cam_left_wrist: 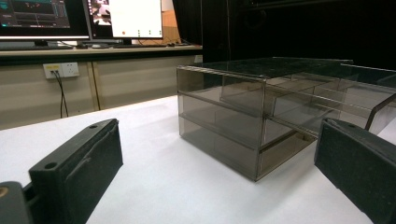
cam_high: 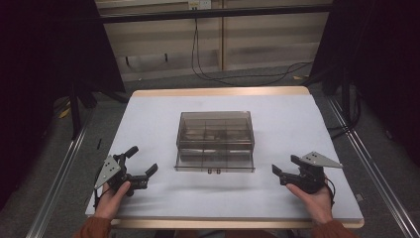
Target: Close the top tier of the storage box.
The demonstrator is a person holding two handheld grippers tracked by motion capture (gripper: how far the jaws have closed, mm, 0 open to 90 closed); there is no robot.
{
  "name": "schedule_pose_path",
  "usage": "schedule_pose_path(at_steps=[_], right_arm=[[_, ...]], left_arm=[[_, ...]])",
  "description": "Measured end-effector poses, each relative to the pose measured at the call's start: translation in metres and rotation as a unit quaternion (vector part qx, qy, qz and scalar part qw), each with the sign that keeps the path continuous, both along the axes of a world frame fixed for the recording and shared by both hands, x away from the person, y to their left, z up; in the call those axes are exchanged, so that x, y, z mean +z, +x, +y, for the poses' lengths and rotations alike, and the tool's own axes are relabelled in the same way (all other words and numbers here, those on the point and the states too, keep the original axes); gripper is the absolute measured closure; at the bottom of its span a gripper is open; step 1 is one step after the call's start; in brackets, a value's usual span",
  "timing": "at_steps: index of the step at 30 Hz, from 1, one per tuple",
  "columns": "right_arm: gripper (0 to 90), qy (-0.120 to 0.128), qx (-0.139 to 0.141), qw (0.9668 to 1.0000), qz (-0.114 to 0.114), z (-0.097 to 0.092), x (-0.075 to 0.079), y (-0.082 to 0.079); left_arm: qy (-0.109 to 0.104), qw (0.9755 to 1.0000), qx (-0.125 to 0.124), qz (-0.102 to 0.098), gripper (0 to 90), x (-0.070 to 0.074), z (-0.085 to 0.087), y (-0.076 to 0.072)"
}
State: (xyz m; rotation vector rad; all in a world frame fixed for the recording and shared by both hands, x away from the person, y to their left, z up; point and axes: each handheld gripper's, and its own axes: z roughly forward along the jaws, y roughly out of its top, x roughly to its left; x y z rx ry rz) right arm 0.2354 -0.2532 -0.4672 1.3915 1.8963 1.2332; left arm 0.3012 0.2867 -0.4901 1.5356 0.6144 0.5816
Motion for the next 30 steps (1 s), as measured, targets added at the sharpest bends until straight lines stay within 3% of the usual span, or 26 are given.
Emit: schedule_pose_path(at_steps=[2, 11, 13, 17, 18, 30], right_arm=[[27.5, 0.010, 0.012, 0.9998, 0.013, 0.000, 0.001, -0.001], [35.8, 0.023, 0.055, 0.9978, 0.031, 0.009, 0.004, -0.004], [45.8, 0.025, 0.070, 0.9964, 0.040, 0.012, 0.005, -0.006], [50.6, 0.027, 0.092, 0.9941, 0.051, 0.016, 0.004, -0.005], [53.4, 0.027, 0.102, 0.9932, 0.050, 0.020, 0.005, -0.007], [70.6, 0.028, 0.161, 0.9851, 0.055, 0.038, 0.008, -0.015]], left_arm=[[0.004, 1.0000, 0.000, -0.002, 0.9, 0.000, 0.000, -0.001], [-0.002, 1.0000, 0.002, -0.001, 0.9, 0.000, 0.000, -0.001], [-0.002, 1.0000, 0.002, -0.001, 0.9, 0.000, 0.000, -0.001], [-0.005, 1.0000, 0.002, 0.000, 0.9, 0.000, -0.001, -0.001], [0.002, 1.0000, 0.002, -0.003, 0.9, 0.000, 0.001, -0.001], [-0.005, 1.0000, 0.002, -0.002, 0.9, 0.000, 0.000, -0.001]])
